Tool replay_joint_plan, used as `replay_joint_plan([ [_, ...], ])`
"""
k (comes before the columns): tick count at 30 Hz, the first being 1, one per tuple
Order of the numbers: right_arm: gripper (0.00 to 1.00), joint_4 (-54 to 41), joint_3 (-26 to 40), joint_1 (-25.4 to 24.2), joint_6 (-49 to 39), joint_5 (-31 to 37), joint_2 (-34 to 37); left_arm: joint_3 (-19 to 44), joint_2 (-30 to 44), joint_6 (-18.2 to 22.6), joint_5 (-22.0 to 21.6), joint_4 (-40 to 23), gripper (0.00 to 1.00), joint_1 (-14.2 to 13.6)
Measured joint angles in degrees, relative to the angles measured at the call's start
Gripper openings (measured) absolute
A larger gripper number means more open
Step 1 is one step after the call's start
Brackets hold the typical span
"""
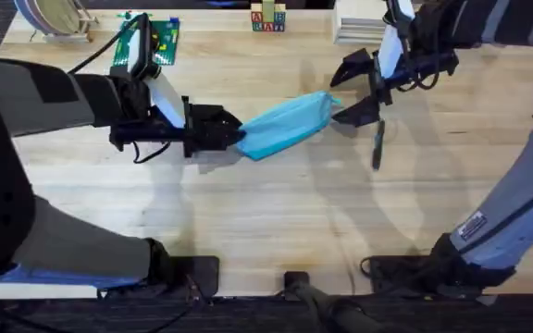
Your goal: Unzip the bag, pick up the pens from the table one at a time and place them inside, then zip the bag closed.
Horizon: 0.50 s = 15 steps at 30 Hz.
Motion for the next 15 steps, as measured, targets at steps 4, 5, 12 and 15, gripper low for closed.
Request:
replay_joint_plan([
  [4, 0.995, 0.04, 0.00, 0.00, 0.00, 0.00, 0.00, 0.00, 0.00, 0.00, 0.00, -0.02, 0.042, 0.00],
  [5, 0.995, 0.04, 0.00, 0.00, 0.00, 0.00, 0.00, 0.00, 0.00, 0.00, 0.00, -0.02, 0.042, 0.00],
  [12, 0.868, -0.26, 0.00, 0.00, 0.03, 0.00, 0.00, 0.00, 0.00, 0.00, 0.00, -0.02, 0.042, 0.00],
  [15, 0.769, -0.26, 0.00, 0.00, 0.02, 0.00, 0.00, 0.00, 0.00, -0.01, 0.00, -0.02, 0.042, 0.00],
])
